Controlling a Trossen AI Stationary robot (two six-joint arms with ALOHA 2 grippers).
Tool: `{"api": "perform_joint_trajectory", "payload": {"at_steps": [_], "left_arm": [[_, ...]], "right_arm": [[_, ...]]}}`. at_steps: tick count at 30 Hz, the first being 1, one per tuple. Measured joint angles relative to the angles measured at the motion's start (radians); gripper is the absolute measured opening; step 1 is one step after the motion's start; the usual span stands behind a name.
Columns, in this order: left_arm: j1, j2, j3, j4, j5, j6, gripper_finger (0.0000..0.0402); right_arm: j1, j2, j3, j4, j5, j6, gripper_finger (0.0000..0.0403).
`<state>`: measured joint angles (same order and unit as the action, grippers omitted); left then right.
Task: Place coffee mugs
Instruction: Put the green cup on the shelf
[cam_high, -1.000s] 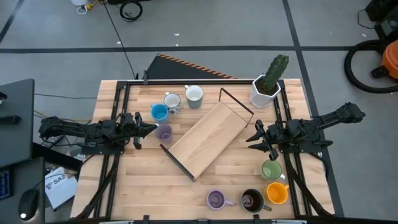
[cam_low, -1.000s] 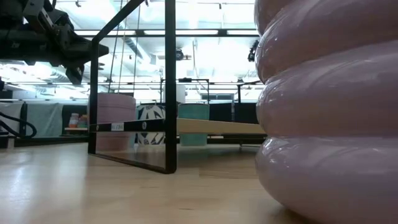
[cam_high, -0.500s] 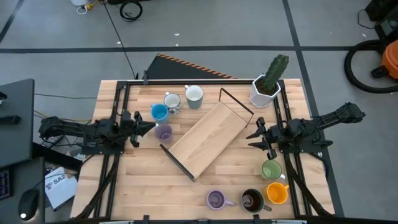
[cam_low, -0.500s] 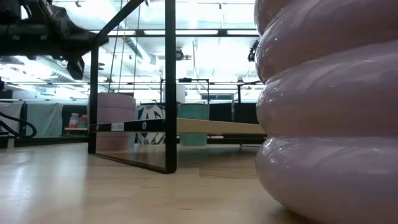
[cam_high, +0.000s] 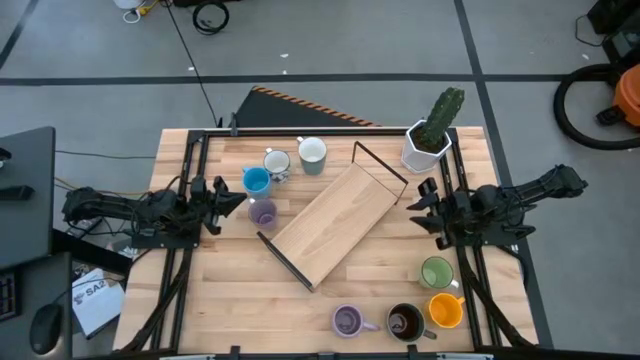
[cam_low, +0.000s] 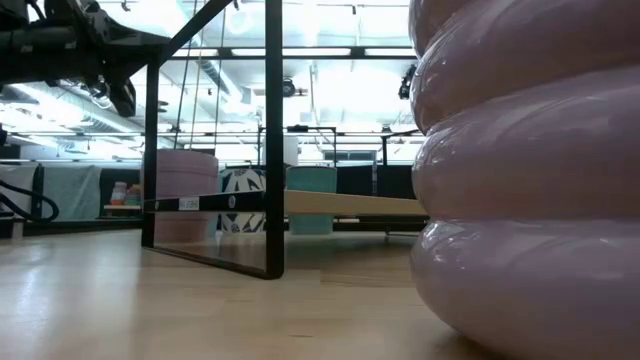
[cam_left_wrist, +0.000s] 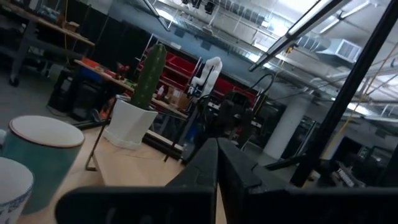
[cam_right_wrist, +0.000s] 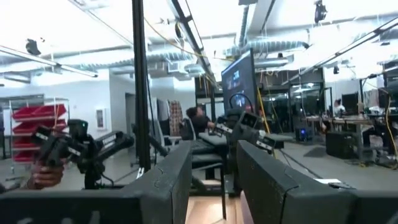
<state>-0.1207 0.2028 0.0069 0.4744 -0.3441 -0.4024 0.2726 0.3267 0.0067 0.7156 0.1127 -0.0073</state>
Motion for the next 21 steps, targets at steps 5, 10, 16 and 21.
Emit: {"api": "perform_joint_trajectory", "payload": {"at_steps": [5, 10, 16, 21], "left_arm": [[0.0, 0.0, 0.0, 0.0, -0.001, 0.04, 0.0009], [0.0, 0.0, 0.0, 0.001, 0.01, 0.08, 0.0009], [-0.002, 0.0, 0.0, 0.021, 0.227, 0.174, 0.0009], [-0.001, 0.0, 0.0, 0.036, 0.249, 0.179, 0.0009]], "right_arm": [[0.0, 0.0, 0.0, 0.009, -0.001, 0.149, 0.0134], [0.0, 0.0, 0.0, 0.009, -0.002, 0.268, 0.0134], [-0.001, 0.003, 0.015, -0.01, 0.025, 0.283, 0.0134], [-0.019, 0.039, 0.152, -0.207, 0.034, 0.268, 0.0134]]}}
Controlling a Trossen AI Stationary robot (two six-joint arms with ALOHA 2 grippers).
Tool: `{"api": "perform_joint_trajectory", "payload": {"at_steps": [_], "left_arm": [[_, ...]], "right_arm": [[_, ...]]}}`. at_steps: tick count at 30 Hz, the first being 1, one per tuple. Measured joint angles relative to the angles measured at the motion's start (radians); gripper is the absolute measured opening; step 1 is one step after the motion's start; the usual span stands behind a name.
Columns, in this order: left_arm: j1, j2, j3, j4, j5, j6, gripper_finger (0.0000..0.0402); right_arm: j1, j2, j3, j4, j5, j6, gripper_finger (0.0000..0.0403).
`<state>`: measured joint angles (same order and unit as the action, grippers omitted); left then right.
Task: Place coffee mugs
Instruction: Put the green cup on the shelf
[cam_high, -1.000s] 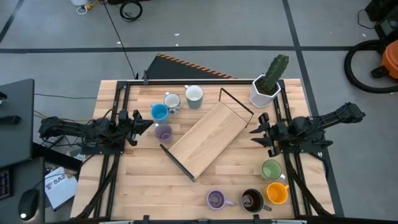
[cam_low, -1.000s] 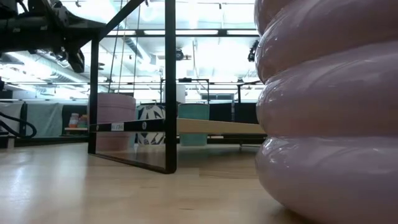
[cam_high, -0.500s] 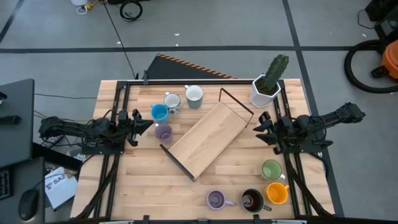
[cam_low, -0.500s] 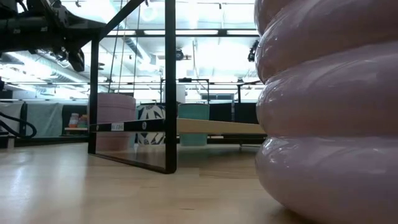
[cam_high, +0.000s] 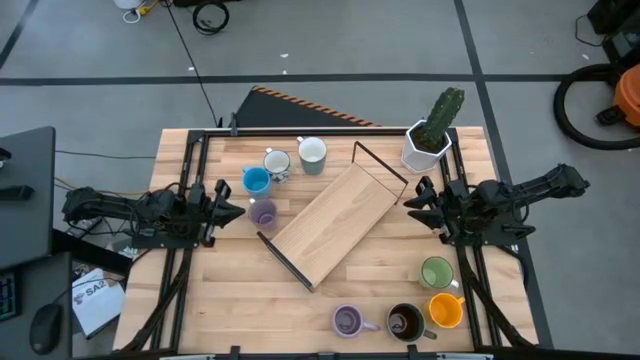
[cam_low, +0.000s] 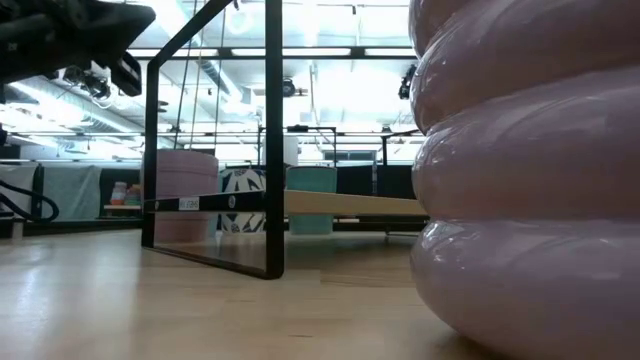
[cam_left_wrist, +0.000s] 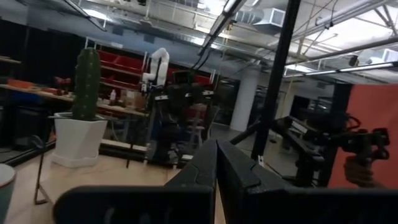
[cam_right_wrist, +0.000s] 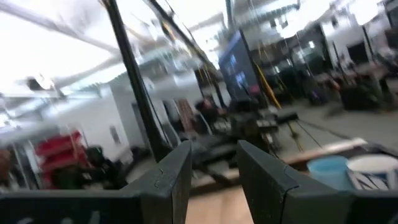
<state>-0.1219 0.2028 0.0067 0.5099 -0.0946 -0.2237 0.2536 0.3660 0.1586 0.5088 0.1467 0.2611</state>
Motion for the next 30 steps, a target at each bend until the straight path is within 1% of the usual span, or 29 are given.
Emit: {"api": "perform_joint_trajectory", "payload": {"at_steps": [4, 8, 10, 15, 20, 24, 26, 30], "left_arm": [[0.0, 0.0, 0.0, -0.008, -0.029, 0.001, 0.0009], [0.0, 0.0, 0.0, 0.003, -0.065, 0.004, 0.0009], [0.0, 0.0, 0.0, 0.02, -0.084, 0.001, 0.0009], [0.0, 0.0, 0.0, 0.022, -0.093, 0.002, 0.0009], [0.0, 0.0, 0.0, 0.066, -0.167, 0.009, 0.0009], [0.0, 0.0, 0.0, 0.07, -0.229, 0.072, 0.0009], [0.0, 0.0, 0.0, 0.07, -0.259, 0.087, 0.0009], [0.001, 0.0, 0.0, 0.07, -0.279, 0.093, 0.0009]], "right_arm": [[-0.008, 0.071, 0.156, -0.246, 0.074, -0.001, 0.0134], [-0.008, 0.151, 0.289, -0.464, 0.122, 0.0, 0.0134], [-0.008, 0.191, 0.346, -0.55, 0.123, 0.002, 0.0134], [-0.008, 0.297, 0.485, -0.757, 0.125, 0.02, 0.0134], [-0.008, 0.419, 0.632, -0.97, 0.125, 0.009, 0.0134], [0.0, 0.543, 0.746, -1.185, 0.118, 0.062, 0.0134], [0.005, 0.612, 0.813, -1.308, 0.098, 0.099, 0.0134], [0.017, 0.764, 0.948, -1.545, 0.045, 0.15, 0.0134]]}}
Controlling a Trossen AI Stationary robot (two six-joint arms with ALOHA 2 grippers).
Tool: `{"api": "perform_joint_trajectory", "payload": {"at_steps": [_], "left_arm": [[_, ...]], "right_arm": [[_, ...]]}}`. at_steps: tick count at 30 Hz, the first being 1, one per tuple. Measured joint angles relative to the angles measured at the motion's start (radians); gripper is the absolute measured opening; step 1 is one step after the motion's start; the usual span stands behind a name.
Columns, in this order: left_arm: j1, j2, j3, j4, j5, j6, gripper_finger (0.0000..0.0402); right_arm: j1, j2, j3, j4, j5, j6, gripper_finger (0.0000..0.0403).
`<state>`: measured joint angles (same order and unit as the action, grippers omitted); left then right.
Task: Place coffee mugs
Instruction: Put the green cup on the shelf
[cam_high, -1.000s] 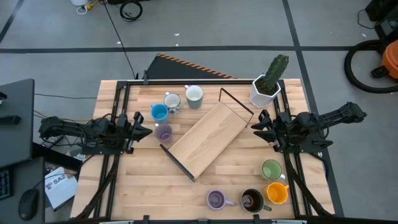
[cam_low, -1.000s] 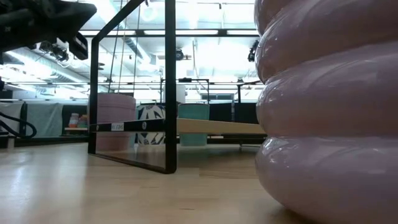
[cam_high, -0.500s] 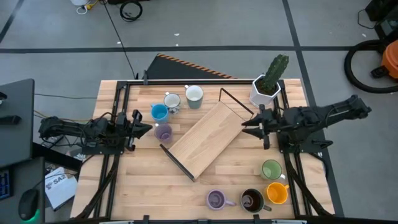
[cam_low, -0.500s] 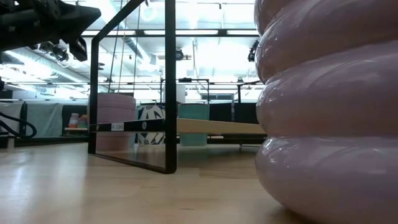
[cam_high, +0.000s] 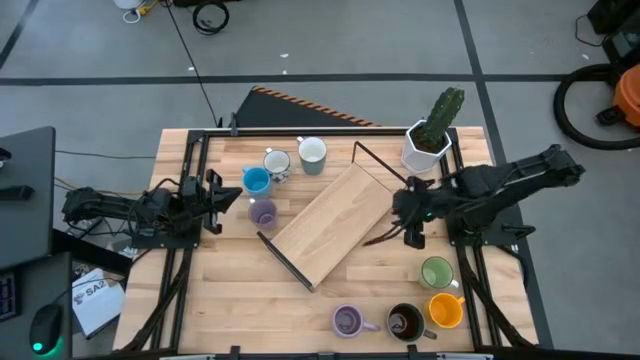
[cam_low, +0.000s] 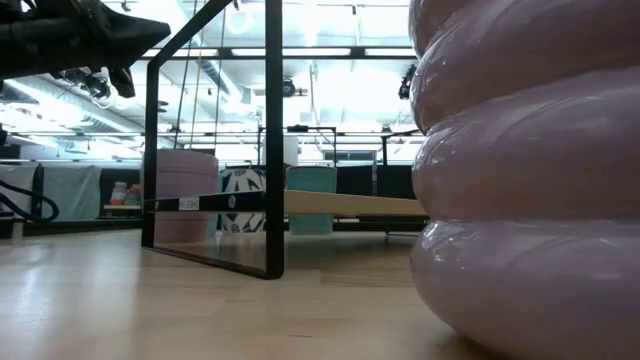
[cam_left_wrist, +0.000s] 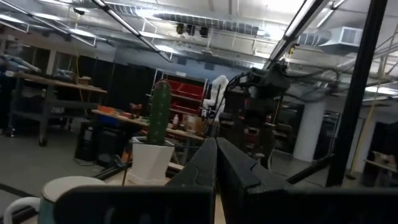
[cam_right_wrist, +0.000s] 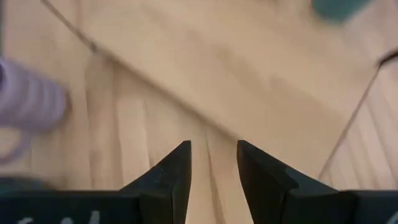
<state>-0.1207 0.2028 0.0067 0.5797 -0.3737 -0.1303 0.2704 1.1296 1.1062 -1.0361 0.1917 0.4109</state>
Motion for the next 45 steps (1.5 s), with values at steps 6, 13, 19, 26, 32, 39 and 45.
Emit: {"api": "perform_joint_trajectory", "payload": {"at_steps": [6, 13, 19, 26, 32, 39, 45], "left_arm": [[0.0, 0.0, 0.0, 0.004, -0.006, 0.086, 0.0009], [0.0, 0.0, 0.0, 0.011, -0.019, 0.09, 0.0009], [0.0, 0.0, 0.0, 0.009, -0.019, 0.09, 0.0009], [0.0, 0.0, 0.0, 0.008, -0.019, 0.091, 0.0009], [0.0, 0.0, 0.0, 0.007, -0.019, 0.091, 0.0009], [0.0, 0.0, 0.0, 0.005, -0.019, 0.09, 0.0009], [0.0, 0.0, 0.0, 0.002, -0.019, 0.09, 0.0009]], "right_arm": [[0.016, 0.178, 0.124, -0.232, -0.166, 0.031, 0.0134], [0.043, 0.295, 0.147, -0.394, -0.226, 0.074, 0.014], [0.089, 0.352, 0.147, -0.403, -0.29, -0.051, 0.0179], [0.177, 0.396, 0.148, -0.403, -0.316, -0.173, 0.0225], [0.261, 0.425, 0.148, -0.427, -0.291, -0.228, 0.0216], [0.354, 0.458, 0.122, -0.404, -0.262, -0.261, 0.0198], [0.378, 0.456, 0.05, -0.266, -0.238, -0.276, 0.0183]]}}
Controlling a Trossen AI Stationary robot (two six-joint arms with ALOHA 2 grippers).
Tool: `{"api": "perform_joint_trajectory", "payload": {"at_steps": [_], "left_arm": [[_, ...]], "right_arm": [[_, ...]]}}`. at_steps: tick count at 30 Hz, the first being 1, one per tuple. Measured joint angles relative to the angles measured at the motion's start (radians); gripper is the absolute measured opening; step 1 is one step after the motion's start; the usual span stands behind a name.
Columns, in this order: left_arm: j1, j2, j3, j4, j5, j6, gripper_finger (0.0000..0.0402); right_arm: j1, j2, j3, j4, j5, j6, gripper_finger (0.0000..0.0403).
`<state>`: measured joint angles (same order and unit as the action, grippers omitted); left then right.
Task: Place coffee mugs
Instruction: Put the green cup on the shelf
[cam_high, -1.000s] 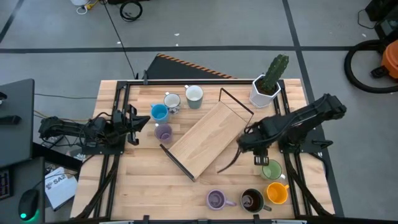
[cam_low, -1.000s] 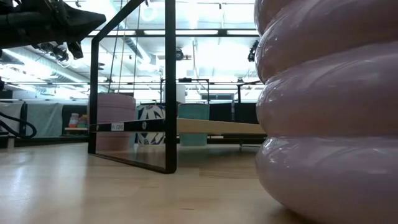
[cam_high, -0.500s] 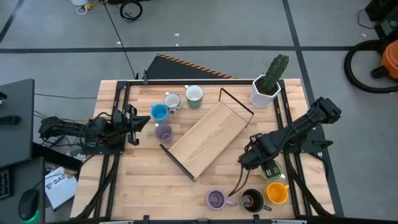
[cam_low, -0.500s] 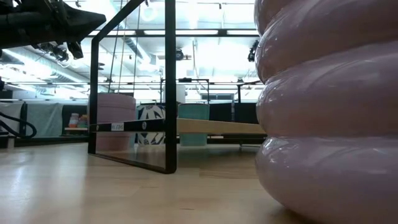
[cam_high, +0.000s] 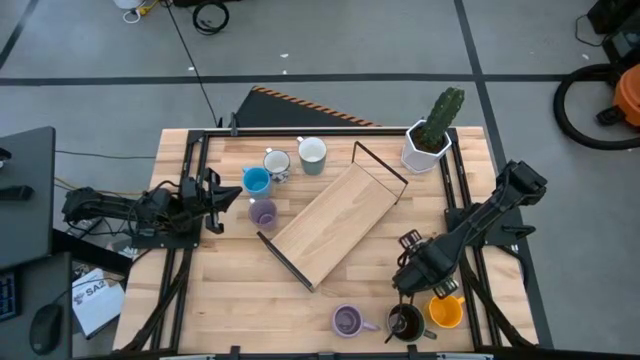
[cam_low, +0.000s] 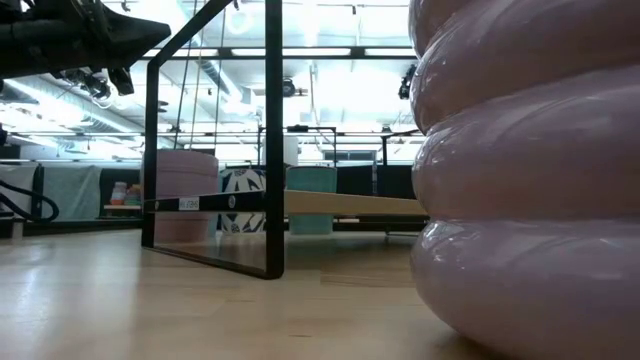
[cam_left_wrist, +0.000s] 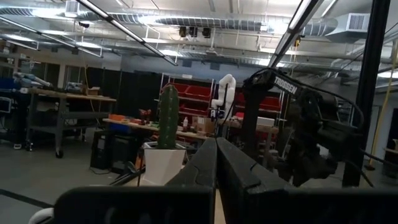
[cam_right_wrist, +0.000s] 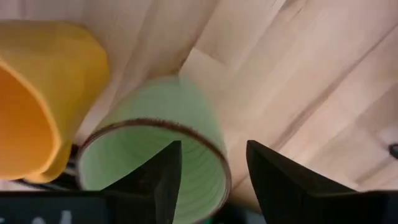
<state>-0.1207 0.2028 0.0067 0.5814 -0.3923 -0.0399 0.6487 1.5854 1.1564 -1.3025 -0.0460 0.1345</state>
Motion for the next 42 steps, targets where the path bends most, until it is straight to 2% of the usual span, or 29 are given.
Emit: {"api": "perform_joint_trajectory", "payload": {"at_steps": [14, 26, 33, 42], "left_arm": [[0.0, 0.0, 0.0, -0.001, 0.0, 0.0, 0.0009], [0.0, 0.0, 0.0, -0.001, 0.0, 0.0, 0.0009], [0.0, 0.0, 0.0, -0.001, 0.0, 0.0, 0.0009], [0.0, 0.0, 0.0, -0.001, 0.0, 0.001, 0.0009]], "right_arm": [[-0.001, 0.0, -0.113, 0.092, 0.001, -0.073, 0.0129], [-0.006, 0.0, -0.115, 0.096, 0.009, -0.093, 0.0071], [-0.051, 0.0, -0.109, 0.085, 0.027, -0.128, 0.0025], [-0.148, 0.0, -0.025, -0.01, 0.114, -0.239, 0.0033]]}}
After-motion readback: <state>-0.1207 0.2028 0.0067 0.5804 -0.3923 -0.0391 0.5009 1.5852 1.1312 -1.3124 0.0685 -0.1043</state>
